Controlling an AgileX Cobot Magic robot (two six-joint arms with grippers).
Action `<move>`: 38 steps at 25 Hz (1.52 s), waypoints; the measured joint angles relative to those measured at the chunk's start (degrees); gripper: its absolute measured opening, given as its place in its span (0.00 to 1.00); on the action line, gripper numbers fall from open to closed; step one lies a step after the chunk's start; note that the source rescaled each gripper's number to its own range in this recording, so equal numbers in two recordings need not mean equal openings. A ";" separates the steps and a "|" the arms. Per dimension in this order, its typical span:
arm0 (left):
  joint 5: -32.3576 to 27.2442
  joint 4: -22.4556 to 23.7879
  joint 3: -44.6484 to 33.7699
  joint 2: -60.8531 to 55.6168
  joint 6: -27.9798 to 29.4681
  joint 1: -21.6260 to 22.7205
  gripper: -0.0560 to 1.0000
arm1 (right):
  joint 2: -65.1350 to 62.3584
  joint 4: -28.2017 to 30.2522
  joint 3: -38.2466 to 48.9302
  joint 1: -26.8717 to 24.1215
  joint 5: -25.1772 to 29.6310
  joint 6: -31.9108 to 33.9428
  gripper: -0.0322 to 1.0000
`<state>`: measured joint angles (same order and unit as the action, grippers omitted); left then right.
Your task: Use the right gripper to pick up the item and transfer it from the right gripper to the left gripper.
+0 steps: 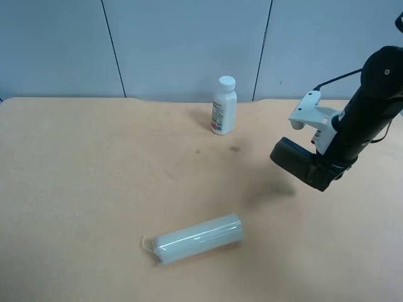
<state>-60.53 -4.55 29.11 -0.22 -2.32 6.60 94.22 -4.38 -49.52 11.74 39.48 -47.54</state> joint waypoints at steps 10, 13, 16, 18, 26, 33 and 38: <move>0.00 -0.17 0.00 0.22 0.00 0.00 1.00 | -11.51 2.45 0.00 13.17 2.37 2.65 0.03; -0.48 -1.03 0.39 3.14 0.00 0.00 1.00 | -13.46 6.96 0.00 17.64 2.41 5.48 0.03; -1.93 -3.23 2.34 8.29 0.00 0.00 1.00 | -14.19 11.73 -0.07 22.32 2.54 9.00 0.03; -2.71 -5.41 3.92 11.93 0.00 0.00 1.00 | -14.19 14.36 -0.85 25.52 2.77 11.05 0.03; -3.09 -20.02 8.72 26.34 -1.63 0.00 1.00 | -14.19 18.58 -6.83 31.70 2.20 15.41 0.03; -3.83 -32.86 13.29 38.79 -7.32 0.00 1.00 | -14.19 19.67 -9.16 31.74 -2.12 15.68 0.03; -5.56 -40.87 17.68 46.44 -11.07 0.00 1.00 | -14.19 19.80 -9.16 31.74 -6.10 15.71 0.03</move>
<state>-66.09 -45.42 46.79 46.23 -13.40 6.60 80.03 15.42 -58.68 43.48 33.37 -31.84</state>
